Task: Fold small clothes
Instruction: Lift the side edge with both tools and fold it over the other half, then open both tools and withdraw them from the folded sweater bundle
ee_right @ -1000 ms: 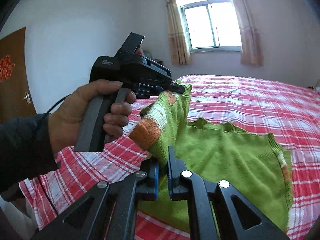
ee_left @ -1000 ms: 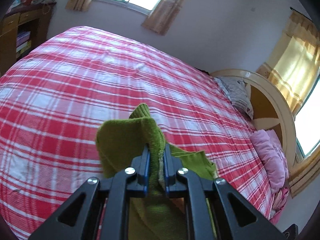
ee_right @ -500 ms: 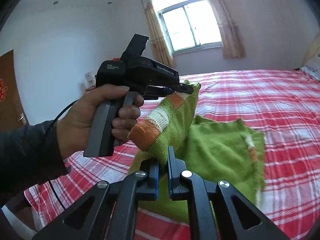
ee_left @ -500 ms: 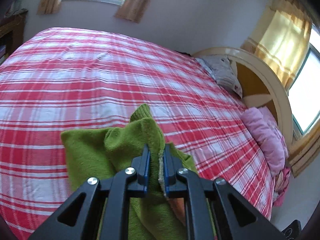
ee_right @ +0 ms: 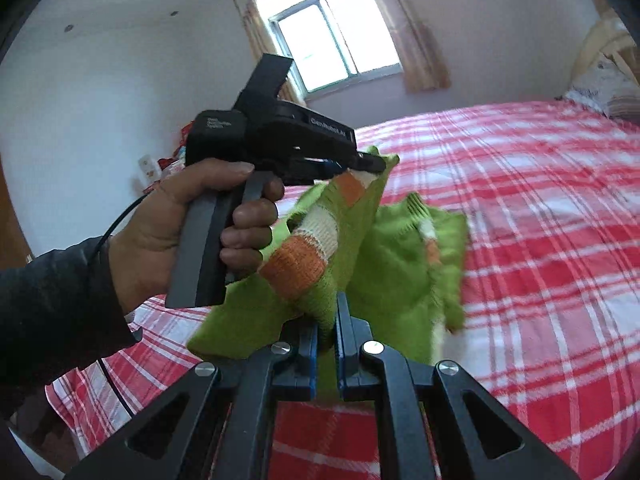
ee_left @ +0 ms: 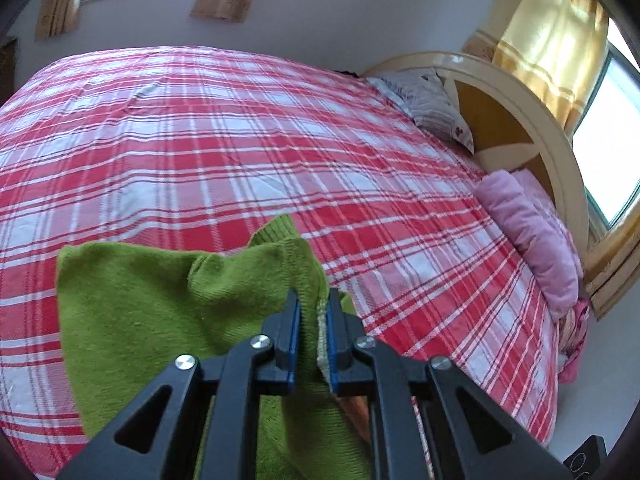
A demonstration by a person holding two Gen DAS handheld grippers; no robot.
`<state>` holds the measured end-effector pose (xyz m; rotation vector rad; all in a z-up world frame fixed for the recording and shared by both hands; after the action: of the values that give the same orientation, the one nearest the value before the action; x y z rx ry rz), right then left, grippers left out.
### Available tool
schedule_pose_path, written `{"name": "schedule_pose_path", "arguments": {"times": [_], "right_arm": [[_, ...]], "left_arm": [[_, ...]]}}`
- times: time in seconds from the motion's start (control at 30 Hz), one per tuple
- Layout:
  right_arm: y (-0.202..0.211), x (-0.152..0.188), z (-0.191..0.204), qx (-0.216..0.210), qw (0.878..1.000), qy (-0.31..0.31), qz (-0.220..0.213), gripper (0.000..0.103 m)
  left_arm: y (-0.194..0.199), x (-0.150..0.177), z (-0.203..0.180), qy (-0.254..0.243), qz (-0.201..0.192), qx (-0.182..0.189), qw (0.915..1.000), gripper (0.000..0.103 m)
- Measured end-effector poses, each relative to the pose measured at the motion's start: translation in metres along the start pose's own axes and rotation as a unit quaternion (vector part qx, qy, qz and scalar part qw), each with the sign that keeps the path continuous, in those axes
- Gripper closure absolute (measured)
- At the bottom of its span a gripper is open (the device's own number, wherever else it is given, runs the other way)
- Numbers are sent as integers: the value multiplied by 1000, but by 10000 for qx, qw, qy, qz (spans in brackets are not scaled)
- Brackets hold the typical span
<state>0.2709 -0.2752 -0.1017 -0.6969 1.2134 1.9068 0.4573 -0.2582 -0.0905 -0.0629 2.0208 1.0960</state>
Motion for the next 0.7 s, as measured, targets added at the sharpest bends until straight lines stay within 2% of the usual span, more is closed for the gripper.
{"name": "schedule_pose_path", "arguments": {"times": [0.33, 0.43, 0.5, 0.57, 0.6, 0.63, 0.7], "right_arm": [[12, 15, -36, 119, 9977, -661, 13, 97], [11, 21, -48, 165, 9954, -937, 97, 97], [10, 22, -53, 110, 9943, -1053, 109, 97], [7, 24, -58, 18, 9924, -1213, 217, 95], [8, 24, -60, 9, 9916, -1281, 200, 94], [10, 24, -62, -30, 9909, -1335, 162, 92], [15, 23, -64, 54, 9903, -1387, 15, 80]], "left_arm": [[-27, 4, -36, -448, 142, -52, 9989, 91], [-29, 6, -50, -739, 227, -223, 9968, 87], [-15, 7, -57, -848, 101, -197, 9962, 76], [8, 13, -56, -1031, -127, -425, 9937, 47], [17, 17, -51, -1087, -220, -616, 9919, 41], [26, 20, -45, -1120, -323, -758, 9903, 36], [48, 39, -27, -1205, -433, -1115, 9855, 36]]}}
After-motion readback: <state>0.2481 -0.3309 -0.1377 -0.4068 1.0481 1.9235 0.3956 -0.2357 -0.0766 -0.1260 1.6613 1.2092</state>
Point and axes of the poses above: each gripper's, at about its wrist camera, not at the fingertips, and y roughly against the way its jaws point, z to its left, x to its underside, the point moved 5 cm from there along -y, roughly the way its jaws point, and after that the axes turned 9 degrees about -y, right-handed, at the moved point
